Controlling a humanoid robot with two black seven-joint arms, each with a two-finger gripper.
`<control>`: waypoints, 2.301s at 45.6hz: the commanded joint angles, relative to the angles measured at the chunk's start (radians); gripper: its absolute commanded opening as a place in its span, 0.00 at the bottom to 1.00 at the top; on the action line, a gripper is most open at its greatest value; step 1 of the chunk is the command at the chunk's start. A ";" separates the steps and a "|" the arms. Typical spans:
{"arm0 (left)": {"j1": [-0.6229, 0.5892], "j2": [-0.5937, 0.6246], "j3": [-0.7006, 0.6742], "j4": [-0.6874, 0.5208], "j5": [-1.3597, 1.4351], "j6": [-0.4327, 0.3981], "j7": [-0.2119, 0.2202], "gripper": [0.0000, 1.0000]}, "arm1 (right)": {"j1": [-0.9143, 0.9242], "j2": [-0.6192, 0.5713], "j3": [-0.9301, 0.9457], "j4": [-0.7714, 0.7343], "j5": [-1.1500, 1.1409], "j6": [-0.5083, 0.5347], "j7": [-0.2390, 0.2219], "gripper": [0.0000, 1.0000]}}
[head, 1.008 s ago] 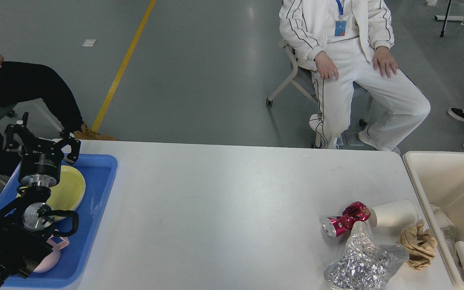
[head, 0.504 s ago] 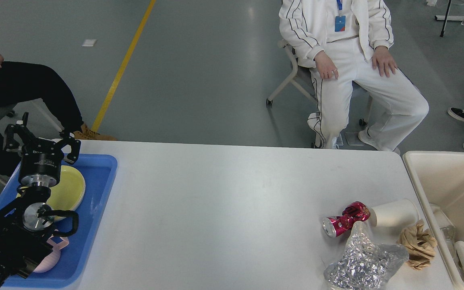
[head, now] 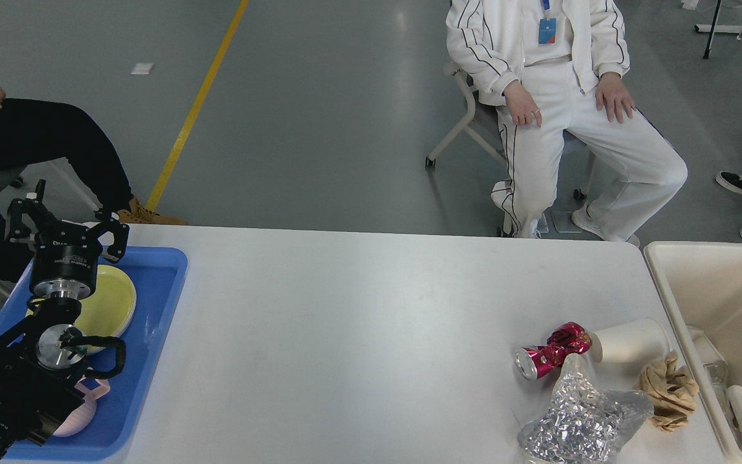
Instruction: Tidy desktop
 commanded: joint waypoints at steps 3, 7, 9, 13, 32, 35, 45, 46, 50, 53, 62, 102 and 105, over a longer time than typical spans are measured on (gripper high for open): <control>0.000 0.000 0.000 0.000 0.000 0.000 0.000 0.96 | -0.005 0.000 0.000 0.000 0.000 0.000 0.000 1.00; 0.000 0.000 0.000 0.000 0.001 0.000 0.000 0.96 | -0.005 0.000 0.000 0.000 0.000 0.000 0.000 1.00; 0.000 0.000 0.000 0.000 0.000 0.000 0.000 0.96 | -0.005 0.000 0.000 0.000 0.000 0.000 0.000 1.00; 0.000 0.000 0.000 0.000 0.001 0.000 0.000 0.96 | -0.006 0.000 0.001 0.000 0.000 0.000 0.000 1.00; 0.000 0.000 0.000 0.000 0.000 0.000 0.000 0.96 | -0.008 0.000 0.002 0.000 0.000 0.000 0.000 1.00; 0.000 0.000 0.000 0.000 0.000 0.000 0.000 0.96 | -0.011 0.000 0.002 0.000 0.000 0.000 0.000 1.00; 0.000 0.000 0.000 0.000 0.000 0.000 0.000 0.96 | -0.014 -0.002 0.002 0.000 0.000 0.000 0.000 1.00; 0.000 0.000 0.000 0.000 0.001 0.000 0.000 0.96 | -0.014 -0.002 0.002 0.002 0.000 0.000 0.000 1.00; 0.000 0.000 0.000 0.000 0.000 0.000 0.000 0.96 | -0.014 -0.002 0.003 0.003 0.000 0.000 0.000 1.00; 0.000 0.000 0.000 0.000 0.000 0.000 0.000 0.96 | -0.015 -0.002 0.003 0.002 0.000 0.000 0.000 1.00; 0.000 -0.001 0.000 0.000 0.000 0.000 0.000 0.96 | -0.040 -0.005 0.003 0.002 0.000 0.000 0.003 1.00; 0.000 -0.001 0.000 0.000 0.001 0.000 0.000 0.96 | 0.418 0.215 -0.055 0.071 -0.318 0.331 -0.218 1.00; 0.000 0.000 0.000 0.000 0.000 0.000 0.000 0.96 | 0.505 0.267 -0.188 0.159 -0.311 0.336 -0.232 1.00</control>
